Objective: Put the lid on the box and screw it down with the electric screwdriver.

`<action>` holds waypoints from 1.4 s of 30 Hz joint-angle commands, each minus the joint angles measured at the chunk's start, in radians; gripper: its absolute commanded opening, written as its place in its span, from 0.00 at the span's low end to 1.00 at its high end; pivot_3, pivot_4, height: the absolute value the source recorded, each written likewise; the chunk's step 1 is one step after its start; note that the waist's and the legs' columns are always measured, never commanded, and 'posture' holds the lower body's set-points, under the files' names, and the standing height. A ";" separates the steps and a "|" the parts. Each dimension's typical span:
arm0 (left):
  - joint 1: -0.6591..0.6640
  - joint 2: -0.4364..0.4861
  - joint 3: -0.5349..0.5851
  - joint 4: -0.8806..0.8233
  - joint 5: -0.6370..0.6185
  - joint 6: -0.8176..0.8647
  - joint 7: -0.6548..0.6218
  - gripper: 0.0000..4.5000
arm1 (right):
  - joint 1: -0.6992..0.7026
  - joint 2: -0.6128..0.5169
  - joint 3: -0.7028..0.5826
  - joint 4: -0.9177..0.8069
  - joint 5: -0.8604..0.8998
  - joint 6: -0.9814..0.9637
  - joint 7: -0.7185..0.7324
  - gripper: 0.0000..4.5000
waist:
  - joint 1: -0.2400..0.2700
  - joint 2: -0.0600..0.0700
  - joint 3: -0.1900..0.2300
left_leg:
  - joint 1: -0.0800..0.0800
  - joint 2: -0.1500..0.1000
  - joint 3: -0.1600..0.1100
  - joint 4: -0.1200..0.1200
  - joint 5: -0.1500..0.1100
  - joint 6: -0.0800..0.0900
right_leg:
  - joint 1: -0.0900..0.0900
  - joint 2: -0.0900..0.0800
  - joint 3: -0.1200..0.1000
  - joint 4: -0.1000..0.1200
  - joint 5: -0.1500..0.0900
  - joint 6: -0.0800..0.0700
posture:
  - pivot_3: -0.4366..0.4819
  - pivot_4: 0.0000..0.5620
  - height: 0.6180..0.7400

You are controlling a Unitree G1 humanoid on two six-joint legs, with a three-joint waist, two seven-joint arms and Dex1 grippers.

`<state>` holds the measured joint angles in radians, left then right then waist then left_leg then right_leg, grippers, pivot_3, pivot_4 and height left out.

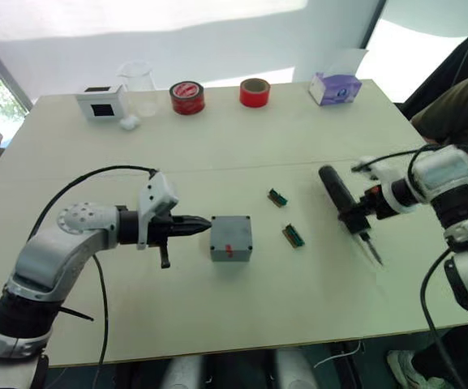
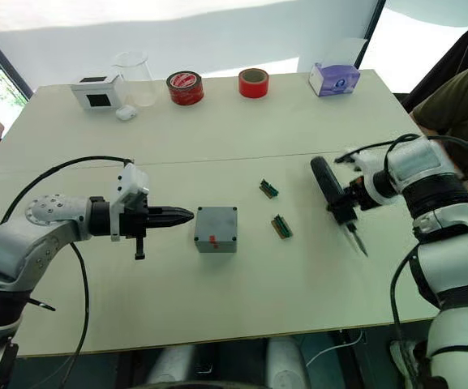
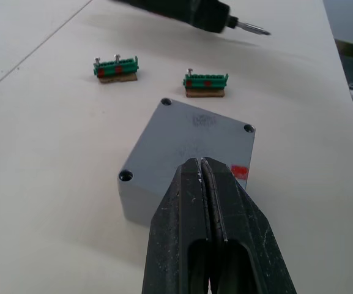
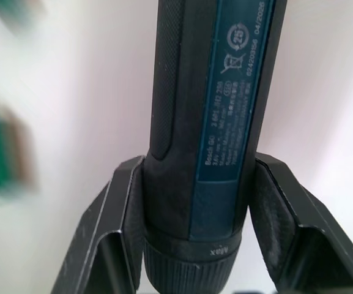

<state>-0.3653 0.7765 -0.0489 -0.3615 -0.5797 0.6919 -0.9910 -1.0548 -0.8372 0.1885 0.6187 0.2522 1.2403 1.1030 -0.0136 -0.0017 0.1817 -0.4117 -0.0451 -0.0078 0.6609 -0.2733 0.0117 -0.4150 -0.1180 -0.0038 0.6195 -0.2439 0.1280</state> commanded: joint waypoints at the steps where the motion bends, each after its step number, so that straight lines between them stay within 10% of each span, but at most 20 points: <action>1: 0.003 0.022 0.048 -0.035 -0.022 0.013 0.001 0.00 | 0.102 0.061 -0.422 -0.311 0.206 -0.079 -0.081 0.41 | 0.005 0.000 0.000 | -0.002 0.001 0.000 0.000 0.000 -0.001 | -0.002 0.001 0.000 0.000 0.000 0.000 | 0.48 0.27 1.00; 7: -0.033 0.026 0.042 -0.008 -0.027 0.031 -0.012 0.00 | 0.218 0.257 -0.640 -0.715 0.384 -0.062 -0.271 0.41 | 0.008 0.000 0.000 | -0.015 -0.001 -0.001 0.007 0.002 -0.003 | -0.013 -0.001 0.000 0.010 0.001 0.001 | 0.48 0.27 1.00; 17: -0.123 -0.003 -0.120 0.076 0.096 -0.067 -0.086 0.00 | 0.409 0.607 -0.474 -1.161 0.447 -0.214 -0.565 0.41 | 0.003 0.000 0.000 | -0.014 0.000 -0.001 0.006 0.003 -0.005 | -0.014 0.001 0.000 0.012 0.001 0.001 | 0.48 0.27 1.00; 42: -0.147 -0.140 -0.241 0.283 0.289 -0.219 -0.082 0.00 | 0.672 0.573 -0.180 -1.096 0.159 -0.714 -0.611 0.41 | 0.001 -0.001 -0.001 | -0.009 -0.001 -0.001 0.007 0.001 0.000 | -0.010 0.002 0.001 0.012 0.001 0.001 | 0.48 0.27 1.00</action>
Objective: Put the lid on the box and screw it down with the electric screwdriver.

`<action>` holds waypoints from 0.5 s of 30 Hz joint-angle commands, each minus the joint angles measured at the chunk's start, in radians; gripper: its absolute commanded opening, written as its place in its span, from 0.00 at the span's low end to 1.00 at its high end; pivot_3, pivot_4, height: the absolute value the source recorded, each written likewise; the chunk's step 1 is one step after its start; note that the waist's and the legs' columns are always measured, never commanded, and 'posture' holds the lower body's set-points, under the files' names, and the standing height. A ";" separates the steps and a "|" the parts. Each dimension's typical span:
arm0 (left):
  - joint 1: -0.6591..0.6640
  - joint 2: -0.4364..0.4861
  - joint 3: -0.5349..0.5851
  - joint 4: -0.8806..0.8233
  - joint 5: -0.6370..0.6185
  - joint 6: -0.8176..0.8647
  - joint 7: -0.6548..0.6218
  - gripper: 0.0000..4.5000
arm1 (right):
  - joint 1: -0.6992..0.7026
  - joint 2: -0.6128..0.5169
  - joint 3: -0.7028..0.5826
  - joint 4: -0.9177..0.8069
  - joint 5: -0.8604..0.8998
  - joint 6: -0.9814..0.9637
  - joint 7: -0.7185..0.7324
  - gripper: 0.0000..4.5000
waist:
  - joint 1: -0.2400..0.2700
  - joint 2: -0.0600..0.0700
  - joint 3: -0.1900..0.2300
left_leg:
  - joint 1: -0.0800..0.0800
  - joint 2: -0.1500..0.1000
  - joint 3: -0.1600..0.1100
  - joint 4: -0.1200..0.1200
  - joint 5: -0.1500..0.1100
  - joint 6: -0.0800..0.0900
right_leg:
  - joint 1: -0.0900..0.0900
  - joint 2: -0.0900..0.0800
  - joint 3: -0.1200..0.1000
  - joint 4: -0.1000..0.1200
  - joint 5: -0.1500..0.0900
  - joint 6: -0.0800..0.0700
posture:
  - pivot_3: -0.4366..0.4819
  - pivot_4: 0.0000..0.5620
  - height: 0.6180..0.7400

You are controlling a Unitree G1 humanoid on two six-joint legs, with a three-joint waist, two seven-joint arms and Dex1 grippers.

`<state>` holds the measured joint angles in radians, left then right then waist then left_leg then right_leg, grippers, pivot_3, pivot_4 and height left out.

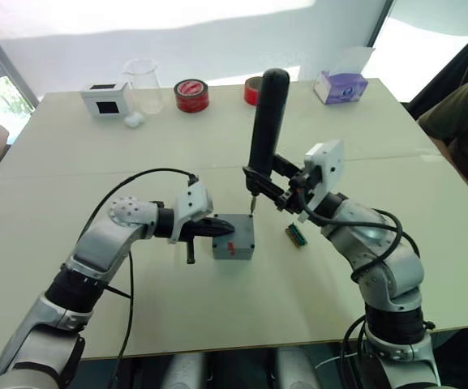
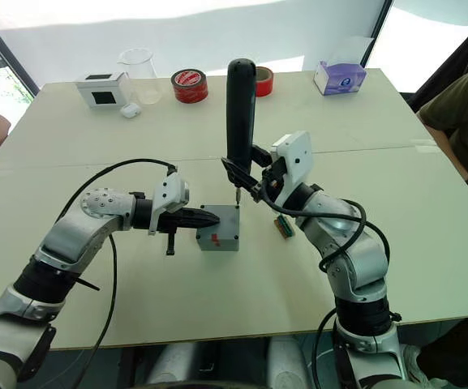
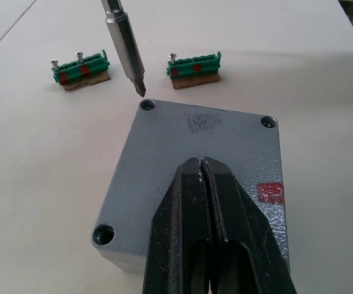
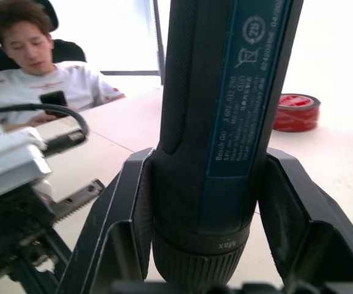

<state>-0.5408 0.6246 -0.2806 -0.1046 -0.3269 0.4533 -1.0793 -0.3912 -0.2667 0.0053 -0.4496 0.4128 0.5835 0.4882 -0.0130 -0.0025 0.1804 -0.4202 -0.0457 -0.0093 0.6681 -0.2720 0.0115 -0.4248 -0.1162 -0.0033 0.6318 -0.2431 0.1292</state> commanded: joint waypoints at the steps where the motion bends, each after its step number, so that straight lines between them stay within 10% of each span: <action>1: 0.029 0.012 -0.010 0.027 0.037 0.018 0.006 0.00 | 0.017 0.001 0.007 -0.024 -0.005 -0.064 0.006 0.41 | 0.000 0.000 0.000 | 0.000 0.000 0.000 0.000 0.000 0.000 | 0.000 0.000 0.000 0.000 0.000 0.000 | 0.48 0.27 1.00; 15: 0.051 0.006 -0.021 0.018 0.044 0.011 0.015 0.00 | -0.033 0.020 -0.021 -0.062 0.042 -0.054 -0.043 0.41 | 0.000 0.000 0.000 | 0.002 0.000 0.000 0.000 0.000 0.000 | 0.001 0.000 0.000 0.000 0.000 0.000 | 0.48 0.27 1.00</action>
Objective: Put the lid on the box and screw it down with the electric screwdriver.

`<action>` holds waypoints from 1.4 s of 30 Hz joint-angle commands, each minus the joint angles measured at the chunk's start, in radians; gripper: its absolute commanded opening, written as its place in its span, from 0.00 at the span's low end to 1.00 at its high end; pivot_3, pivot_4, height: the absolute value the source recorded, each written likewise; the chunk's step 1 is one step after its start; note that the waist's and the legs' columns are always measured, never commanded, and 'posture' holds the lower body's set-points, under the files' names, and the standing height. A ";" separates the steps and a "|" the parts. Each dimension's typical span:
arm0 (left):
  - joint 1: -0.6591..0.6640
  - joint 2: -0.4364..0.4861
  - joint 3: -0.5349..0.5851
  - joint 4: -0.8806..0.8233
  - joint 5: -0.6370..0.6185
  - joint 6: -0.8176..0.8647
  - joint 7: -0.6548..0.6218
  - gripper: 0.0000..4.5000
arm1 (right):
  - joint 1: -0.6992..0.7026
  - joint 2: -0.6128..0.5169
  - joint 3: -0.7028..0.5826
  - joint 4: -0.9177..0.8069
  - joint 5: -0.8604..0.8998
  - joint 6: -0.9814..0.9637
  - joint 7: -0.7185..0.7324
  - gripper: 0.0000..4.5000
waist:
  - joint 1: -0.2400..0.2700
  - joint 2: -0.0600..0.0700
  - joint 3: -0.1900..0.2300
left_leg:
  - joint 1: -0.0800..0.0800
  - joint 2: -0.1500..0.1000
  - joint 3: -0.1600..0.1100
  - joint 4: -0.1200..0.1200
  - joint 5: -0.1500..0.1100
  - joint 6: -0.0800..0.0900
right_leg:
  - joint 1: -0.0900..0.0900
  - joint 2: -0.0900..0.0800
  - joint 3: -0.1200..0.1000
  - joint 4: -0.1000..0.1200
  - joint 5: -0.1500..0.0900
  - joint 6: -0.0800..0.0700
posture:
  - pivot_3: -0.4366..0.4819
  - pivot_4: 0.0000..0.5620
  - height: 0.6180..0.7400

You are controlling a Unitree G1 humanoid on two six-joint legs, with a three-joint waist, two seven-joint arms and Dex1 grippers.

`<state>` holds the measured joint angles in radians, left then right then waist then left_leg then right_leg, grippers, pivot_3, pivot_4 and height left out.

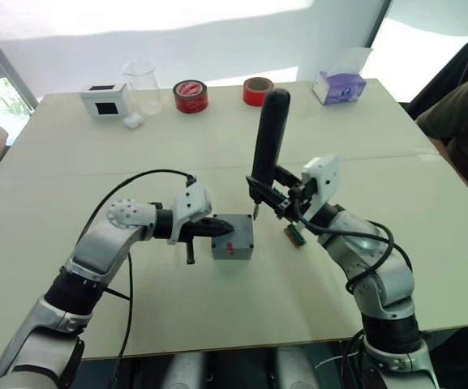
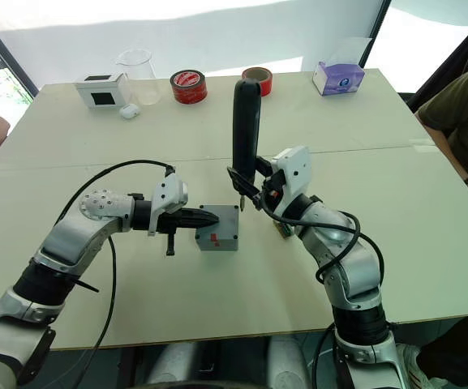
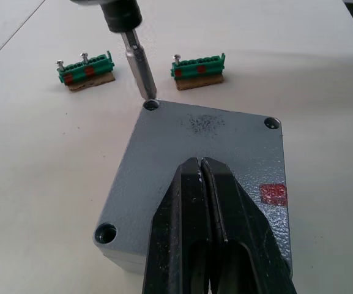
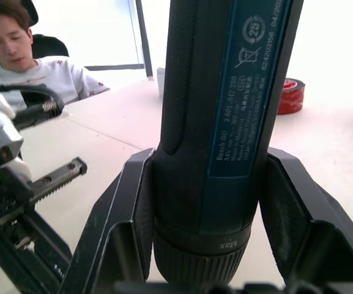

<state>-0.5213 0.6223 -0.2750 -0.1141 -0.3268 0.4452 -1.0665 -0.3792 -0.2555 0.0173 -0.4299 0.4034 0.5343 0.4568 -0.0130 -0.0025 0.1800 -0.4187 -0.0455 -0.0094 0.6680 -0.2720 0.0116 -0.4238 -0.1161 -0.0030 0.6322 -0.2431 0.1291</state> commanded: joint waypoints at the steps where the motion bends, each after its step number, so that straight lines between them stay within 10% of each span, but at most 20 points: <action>1: 0.032 0.008 -0.026 0.028 0.043 0.019 0.003 0.00 | -0.046 0.010 -0.030 -0.083 0.058 -0.001 -0.012 0.41 | 0.000 0.000 0.000 | 0.000 0.000 0.000 0.000 0.000 0.000 | 0.000 0.000 0.000 0.000 0.000 0.000 | 0.48 0.27 1.00; 42: 0.091 0.015 -0.021 -0.034 0.042 0.070 0.034 0.00 | 0.127 -0.052 0.137 0.004 -0.062 -0.054 0.032 0.41 | 0.001 -0.008 -0.019 | 0.028 0.001 -0.001 -0.005 -0.004 0.005 | 0.029 0.001 0.000 -0.005 -0.003 -0.002 | 0.48 0.27 1.00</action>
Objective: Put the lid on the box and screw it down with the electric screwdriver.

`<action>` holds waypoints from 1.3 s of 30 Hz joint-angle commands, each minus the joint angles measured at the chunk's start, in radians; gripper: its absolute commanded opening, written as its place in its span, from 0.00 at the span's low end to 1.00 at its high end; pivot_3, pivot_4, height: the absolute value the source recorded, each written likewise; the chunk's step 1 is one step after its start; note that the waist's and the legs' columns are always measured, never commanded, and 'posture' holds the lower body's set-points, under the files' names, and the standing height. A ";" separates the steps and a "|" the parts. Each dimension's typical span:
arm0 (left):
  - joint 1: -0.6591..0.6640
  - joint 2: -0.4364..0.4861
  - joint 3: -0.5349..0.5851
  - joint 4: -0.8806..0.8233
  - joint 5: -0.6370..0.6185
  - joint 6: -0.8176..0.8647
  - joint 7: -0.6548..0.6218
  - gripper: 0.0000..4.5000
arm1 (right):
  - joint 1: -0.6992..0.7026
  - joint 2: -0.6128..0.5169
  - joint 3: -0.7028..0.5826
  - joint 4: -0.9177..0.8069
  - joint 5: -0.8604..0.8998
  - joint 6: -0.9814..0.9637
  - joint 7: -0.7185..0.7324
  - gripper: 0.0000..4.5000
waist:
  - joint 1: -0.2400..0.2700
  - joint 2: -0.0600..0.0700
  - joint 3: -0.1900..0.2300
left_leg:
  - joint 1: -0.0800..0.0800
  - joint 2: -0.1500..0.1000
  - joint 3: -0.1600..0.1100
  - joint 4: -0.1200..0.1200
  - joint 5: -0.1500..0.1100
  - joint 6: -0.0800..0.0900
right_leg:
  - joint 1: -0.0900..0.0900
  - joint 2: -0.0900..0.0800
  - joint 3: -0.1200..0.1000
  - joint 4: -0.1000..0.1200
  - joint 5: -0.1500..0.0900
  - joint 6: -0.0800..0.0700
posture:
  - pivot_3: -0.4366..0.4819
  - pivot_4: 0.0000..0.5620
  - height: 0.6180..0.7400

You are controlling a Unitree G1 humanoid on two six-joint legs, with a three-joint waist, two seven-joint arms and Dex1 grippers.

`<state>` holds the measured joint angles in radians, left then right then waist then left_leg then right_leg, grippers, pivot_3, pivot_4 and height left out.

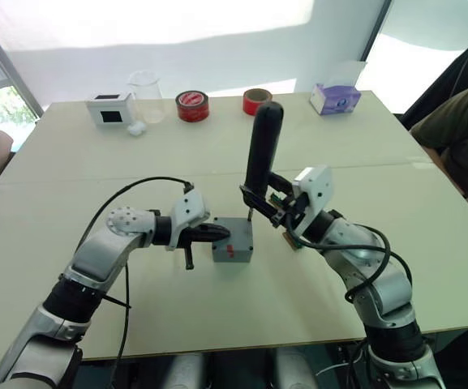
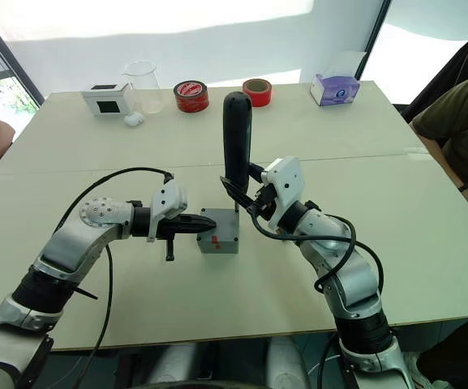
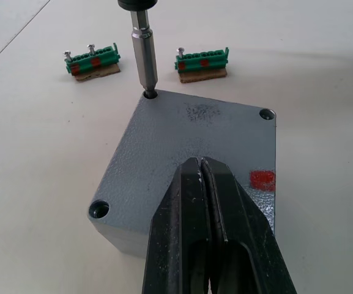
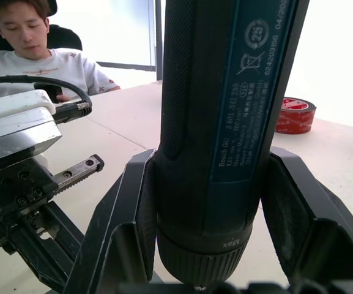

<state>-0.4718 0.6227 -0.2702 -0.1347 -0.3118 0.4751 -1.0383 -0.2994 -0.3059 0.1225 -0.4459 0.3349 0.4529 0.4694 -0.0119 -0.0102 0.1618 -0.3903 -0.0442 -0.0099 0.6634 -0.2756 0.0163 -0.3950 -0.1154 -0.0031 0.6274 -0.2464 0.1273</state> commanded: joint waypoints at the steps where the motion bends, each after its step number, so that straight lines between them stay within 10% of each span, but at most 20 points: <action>1: 0.049 0.017 -0.023 -0.025 0.025 0.046 0.009 0.00 | 0.060 0.002 0.034 0.009 0.021 0.025 0.028 0.41 | 0.000 0.000 -0.001 | 0.000 0.000 0.000 0.000 0.000 0.000 | 0.000 0.000 0.000 0.000 0.000 0.000 | 0.48 0.27 1.00; 39: 0.046 -0.001 -0.042 0.062 0.066 -0.001 -0.004 0.00 | 0.074 -0.008 0.059 0.131 0.007 0.142 0.021 0.41 | 0.001 -0.005 -0.029 | 0.016 0.002 -0.002 -0.016 -0.002 0.001 | 0.010 -0.004 -0.001 -0.015 -0.003 -0.005 | 0.48 0.27 1.00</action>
<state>-0.4455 0.6095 -0.2813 -0.1073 -0.2910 0.4524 -1.0424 -0.2946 -0.3029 0.1275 -0.4079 0.3518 0.5083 0.4776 -0.0113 -0.0149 0.1329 -0.3745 -0.0424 -0.0116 0.6470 -0.2774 0.0174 -0.3854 -0.1200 -0.0041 0.6125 -0.2495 0.1223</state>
